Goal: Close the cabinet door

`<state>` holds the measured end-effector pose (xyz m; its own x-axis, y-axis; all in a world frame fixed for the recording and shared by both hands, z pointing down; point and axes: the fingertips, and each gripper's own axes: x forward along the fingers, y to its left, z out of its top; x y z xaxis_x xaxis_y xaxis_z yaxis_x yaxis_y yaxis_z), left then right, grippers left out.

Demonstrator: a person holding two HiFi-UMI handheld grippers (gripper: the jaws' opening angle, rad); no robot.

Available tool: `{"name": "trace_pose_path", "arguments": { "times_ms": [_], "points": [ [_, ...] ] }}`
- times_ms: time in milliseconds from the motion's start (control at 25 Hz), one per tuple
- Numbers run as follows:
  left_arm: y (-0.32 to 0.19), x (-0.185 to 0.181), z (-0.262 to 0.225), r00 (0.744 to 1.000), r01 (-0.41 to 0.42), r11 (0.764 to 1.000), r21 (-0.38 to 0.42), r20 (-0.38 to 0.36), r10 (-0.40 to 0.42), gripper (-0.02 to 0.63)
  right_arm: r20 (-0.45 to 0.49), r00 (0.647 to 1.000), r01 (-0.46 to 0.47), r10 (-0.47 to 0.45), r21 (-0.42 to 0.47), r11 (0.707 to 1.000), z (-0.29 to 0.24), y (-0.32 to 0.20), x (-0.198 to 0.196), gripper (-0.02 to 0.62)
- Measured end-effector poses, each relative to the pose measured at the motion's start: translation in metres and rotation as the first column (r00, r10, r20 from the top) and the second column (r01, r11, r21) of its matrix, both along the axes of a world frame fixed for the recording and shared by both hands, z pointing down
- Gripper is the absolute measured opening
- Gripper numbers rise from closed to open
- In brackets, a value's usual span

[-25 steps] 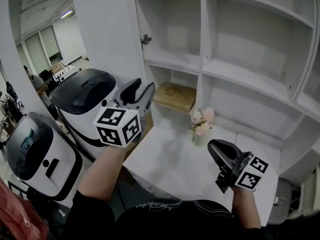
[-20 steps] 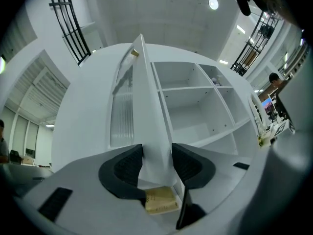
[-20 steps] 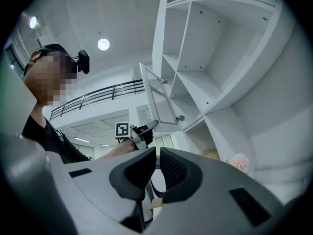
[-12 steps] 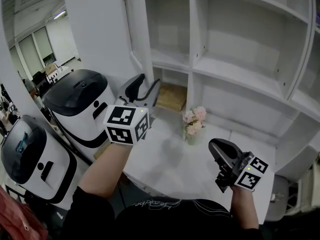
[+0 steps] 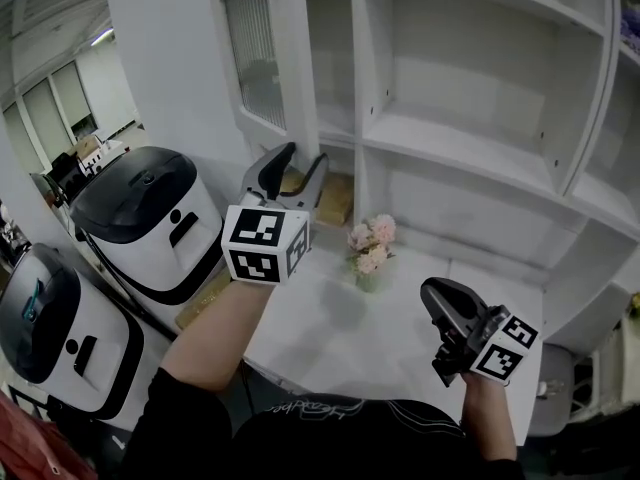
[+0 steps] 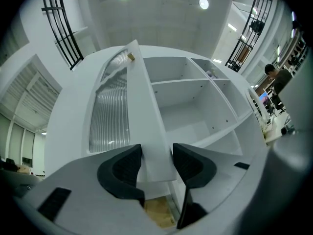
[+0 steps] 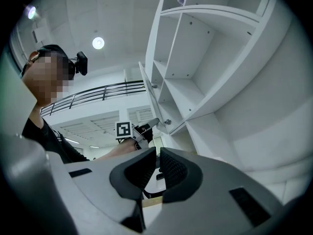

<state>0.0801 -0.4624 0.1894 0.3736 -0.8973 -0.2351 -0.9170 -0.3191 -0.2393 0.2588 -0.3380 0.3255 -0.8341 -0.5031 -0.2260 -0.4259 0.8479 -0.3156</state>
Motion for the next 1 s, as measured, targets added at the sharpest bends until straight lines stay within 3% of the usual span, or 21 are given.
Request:
{"name": "trace_pose_path", "arguments": {
  "times_ms": [320,1000],
  "points": [
    [-0.031,0.024,0.001,0.999,0.026,1.000,0.014,0.028,-0.026,0.222,-0.026,0.998,-0.060,0.059,-0.016,0.998,0.013,-0.006,0.025,0.054],
    [-0.083,0.050,0.001,0.999,0.035,0.999,0.008,0.014,-0.035,0.210,-0.029,0.991,-0.128,0.128,-0.020,0.992,0.015,-0.027,0.066,0.054]
  ]
}}
